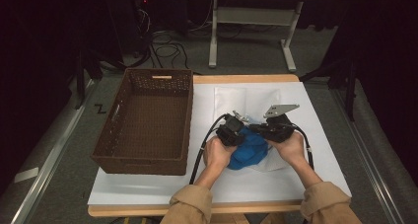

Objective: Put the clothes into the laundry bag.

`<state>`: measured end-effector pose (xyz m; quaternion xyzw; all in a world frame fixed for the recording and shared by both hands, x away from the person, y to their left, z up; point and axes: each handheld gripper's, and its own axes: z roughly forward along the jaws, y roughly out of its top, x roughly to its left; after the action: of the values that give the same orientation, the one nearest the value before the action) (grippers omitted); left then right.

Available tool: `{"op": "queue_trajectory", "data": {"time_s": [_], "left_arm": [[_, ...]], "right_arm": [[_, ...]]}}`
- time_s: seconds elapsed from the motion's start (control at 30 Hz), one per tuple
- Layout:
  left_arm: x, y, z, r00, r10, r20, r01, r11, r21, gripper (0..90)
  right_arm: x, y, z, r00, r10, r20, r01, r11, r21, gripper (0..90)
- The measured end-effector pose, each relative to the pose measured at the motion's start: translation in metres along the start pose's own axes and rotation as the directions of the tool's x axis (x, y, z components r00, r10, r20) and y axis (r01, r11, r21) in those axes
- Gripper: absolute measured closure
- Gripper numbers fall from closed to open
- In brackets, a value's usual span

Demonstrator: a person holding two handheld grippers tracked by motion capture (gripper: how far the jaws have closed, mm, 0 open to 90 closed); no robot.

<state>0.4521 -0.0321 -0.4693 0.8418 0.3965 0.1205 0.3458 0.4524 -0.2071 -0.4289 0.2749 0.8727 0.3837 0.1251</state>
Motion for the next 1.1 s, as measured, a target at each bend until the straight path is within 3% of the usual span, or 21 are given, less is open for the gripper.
{"op": "queue_trajectory", "data": {"time_s": [0.13, 0.23, 0.4, 0.5, 0.67, 0.87, 1.0, 1.1], "left_arm": [[-0.001, -0.002, -0.010, 0.9995, 0.028, -0.016, -0.029, 0.9995, -0.012, 56.9], [0.000, -0.005, -0.023, 0.9995, 0.028, -0.017, -0.028, 0.9991, -0.031, 47.2], [0.003, -0.015, -0.041, 0.9995, 0.031, 0.003, -0.030, 0.9985, -0.046, 41.6], [0.005, -0.022, -0.043, 0.9995, 0.029, 0.010, -0.028, 0.9988, -0.039, 41.4], [0.006, -0.027, -0.027, 0.9987, 0.021, 0.047, -0.022, 0.9997, 0.011, 51.4], [-0.003, -0.023, -0.015, 0.9918, 0.045, 0.120, -0.045, 0.9990, 0.002, 79.6], [-0.001, -0.017, -0.020, 0.9873, 0.009, 0.159, -0.002, 0.9989, -0.048, 82.3], [-0.002, -0.008, -0.024, 0.9889, 0.010, 0.148, -0.001, 0.9980, -0.063, 82.6]], "right_arm": [[-0.003, -0.002, 0.000, 1.0000, 0.008, 0.004, -0.008, 1.000, -0.001, 89.9], [-0.006, -0.004, -0.002, 0.9998, 0.016, 0.008, -0.016, 1.000, -0.008, 89.9], [-0.007, -0.004, -0.004, 0.9996, 0.025, 0.011, -0.025, 1.000, -0.006, 89.9], [-0.008, -0.004, -0.002, 0.9997, 0.021, 0.013, -0.021, 1.000, -0.008, 89.9], [-0.006, -0.004, 0.000, 0.9997, 0.022, 0.010, -0.022, 1.000, -0.005, 89.9], [-0.006, -0.004, -0.001, 0.9997, 0.021, 0.010, -0.021, 1.000, -0.005, 89.9], [-0.004, -0.002, -0.004, 0.9999, 0.014, 0.008, -0.014, 1.000, -0.010, 89.9], [-0.001, 0.001, -0.004, 1.0000, 0.004, 0.003, -0.004, 1.000, -0.019, 89.9]]}}
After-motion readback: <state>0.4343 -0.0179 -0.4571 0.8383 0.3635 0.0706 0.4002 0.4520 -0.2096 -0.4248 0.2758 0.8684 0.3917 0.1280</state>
